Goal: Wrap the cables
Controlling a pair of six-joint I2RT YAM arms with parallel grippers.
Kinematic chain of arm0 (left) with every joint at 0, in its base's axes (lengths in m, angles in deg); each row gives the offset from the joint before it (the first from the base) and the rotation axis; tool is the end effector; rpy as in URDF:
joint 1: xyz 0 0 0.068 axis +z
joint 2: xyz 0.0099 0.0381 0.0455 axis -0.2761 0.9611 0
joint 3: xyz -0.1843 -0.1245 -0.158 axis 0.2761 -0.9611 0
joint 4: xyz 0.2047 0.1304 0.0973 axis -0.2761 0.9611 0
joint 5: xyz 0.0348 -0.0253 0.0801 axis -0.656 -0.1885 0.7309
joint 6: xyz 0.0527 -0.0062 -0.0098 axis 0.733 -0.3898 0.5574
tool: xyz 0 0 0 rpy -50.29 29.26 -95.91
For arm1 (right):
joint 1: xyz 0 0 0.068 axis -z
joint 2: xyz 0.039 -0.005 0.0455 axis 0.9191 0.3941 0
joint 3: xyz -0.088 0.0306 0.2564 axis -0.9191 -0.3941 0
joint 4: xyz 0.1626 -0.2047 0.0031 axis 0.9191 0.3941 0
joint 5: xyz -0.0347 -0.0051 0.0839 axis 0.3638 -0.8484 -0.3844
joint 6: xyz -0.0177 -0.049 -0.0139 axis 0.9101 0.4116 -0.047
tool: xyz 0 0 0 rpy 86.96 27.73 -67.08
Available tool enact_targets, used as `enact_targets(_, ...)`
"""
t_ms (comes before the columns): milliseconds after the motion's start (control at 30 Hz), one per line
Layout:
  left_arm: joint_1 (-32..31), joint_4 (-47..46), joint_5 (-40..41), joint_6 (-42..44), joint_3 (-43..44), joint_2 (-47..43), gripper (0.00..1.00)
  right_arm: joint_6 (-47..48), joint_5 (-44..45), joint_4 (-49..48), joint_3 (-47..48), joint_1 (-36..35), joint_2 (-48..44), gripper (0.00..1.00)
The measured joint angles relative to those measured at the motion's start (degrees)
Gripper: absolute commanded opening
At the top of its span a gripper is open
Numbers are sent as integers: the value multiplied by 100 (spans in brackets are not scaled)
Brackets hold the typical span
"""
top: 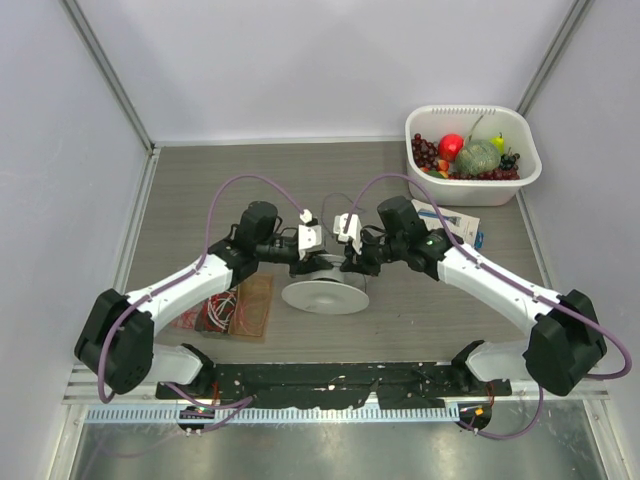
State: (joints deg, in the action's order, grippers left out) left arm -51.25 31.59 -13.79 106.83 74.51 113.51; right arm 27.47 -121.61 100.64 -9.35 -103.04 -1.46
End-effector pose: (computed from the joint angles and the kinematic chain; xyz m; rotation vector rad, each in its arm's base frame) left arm 0.2197 -0.1880 0.2545 1.4286 1.4111 -0.9877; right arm 0.2129 0.1811 0.2687 -1.5093 1.6494 0.7196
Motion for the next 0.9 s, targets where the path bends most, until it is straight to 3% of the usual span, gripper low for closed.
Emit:
enact_targets(100, -2, -13, 11, 85, -4, -2, 50, -144, 9, -22, -4, -2, 24, 1)
enact_targets(267, -20, -48, 13, 146, -9, -2, 50, -240, 35, -92, -4, 2, 48, 1)
enact_targets(733, -4, -612, 199, -149, -42, 186, 27, -455, 101, -133, -4, 35, 48, 1)
enact_targets(900, 11, -726, 197, -334, -63, 197, 11, -431, 125, -155, -4, 35, 48, 1)
